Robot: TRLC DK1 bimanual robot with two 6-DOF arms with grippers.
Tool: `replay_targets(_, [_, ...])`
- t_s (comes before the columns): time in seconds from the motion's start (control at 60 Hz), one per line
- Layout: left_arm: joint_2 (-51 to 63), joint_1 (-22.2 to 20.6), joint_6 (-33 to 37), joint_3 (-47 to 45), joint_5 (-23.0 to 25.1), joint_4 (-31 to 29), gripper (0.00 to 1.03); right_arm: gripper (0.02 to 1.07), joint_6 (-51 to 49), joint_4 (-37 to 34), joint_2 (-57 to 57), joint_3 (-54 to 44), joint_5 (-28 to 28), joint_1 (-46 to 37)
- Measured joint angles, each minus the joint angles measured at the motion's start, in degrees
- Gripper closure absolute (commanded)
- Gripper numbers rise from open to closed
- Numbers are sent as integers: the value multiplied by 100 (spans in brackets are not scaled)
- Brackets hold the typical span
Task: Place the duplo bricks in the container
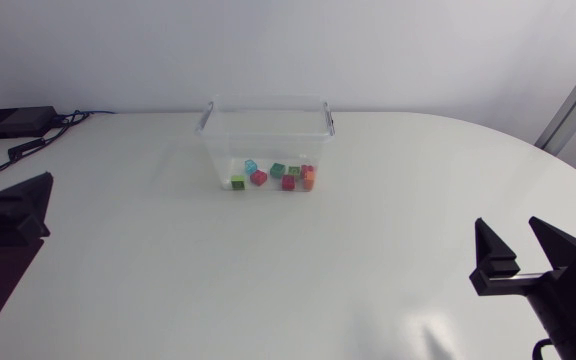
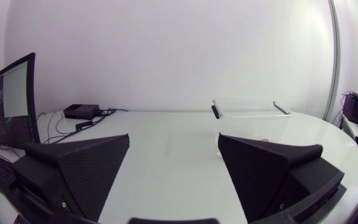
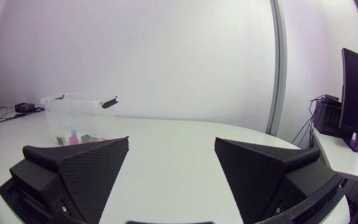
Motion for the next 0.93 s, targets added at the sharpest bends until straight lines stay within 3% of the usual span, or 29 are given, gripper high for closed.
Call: replay_targets(0.933, [-1674, -254, -31, -2553, 87, 1626, 4, 7, 9, 0, 2, 0, 2, 13])
